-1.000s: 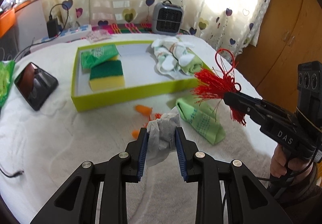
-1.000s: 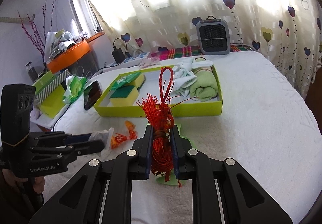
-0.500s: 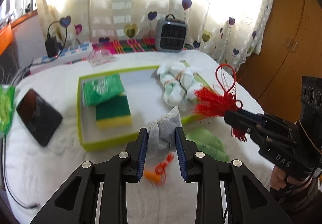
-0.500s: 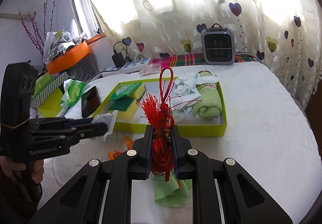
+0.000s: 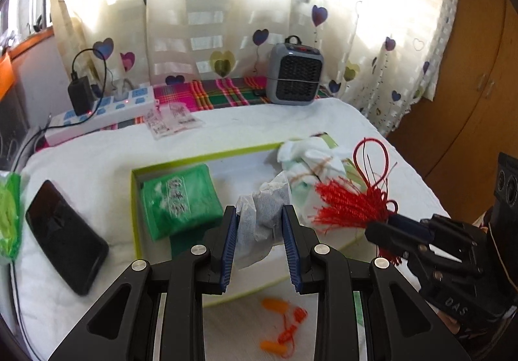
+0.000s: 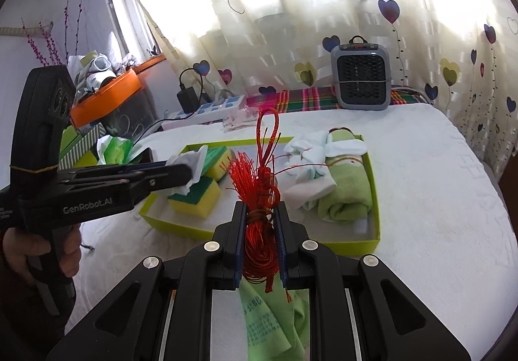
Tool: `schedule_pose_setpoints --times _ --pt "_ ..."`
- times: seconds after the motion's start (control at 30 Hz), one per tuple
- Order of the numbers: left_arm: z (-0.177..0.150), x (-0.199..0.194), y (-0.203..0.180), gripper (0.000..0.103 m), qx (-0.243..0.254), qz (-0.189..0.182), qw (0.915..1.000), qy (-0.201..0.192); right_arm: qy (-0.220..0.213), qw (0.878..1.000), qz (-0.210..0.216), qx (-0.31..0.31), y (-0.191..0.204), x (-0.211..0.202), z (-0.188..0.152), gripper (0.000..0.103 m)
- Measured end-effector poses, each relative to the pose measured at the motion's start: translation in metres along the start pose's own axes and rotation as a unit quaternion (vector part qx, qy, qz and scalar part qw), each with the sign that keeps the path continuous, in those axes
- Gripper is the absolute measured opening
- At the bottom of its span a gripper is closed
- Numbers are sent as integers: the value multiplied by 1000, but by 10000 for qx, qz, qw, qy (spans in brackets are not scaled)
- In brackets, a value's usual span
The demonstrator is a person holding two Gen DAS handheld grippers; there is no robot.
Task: Organize soft objects
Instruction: 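Carry the tissue packet and red tassel over the lime-green box with both grippers, then lower the tissue packet into the box and open the left gripper while the right releases the tassel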
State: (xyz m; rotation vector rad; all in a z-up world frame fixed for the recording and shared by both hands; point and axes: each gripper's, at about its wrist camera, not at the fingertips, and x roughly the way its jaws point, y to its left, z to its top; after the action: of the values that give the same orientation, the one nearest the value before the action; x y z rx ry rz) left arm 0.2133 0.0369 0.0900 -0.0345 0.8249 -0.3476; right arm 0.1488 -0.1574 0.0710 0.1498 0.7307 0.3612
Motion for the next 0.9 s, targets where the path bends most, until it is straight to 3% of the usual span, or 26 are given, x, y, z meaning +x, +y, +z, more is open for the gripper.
schedule_pose_setpoints --times 0.9 --pt "37 75 9 26 264 294 9982 446 698 9966 221 370 1 72 13 17"
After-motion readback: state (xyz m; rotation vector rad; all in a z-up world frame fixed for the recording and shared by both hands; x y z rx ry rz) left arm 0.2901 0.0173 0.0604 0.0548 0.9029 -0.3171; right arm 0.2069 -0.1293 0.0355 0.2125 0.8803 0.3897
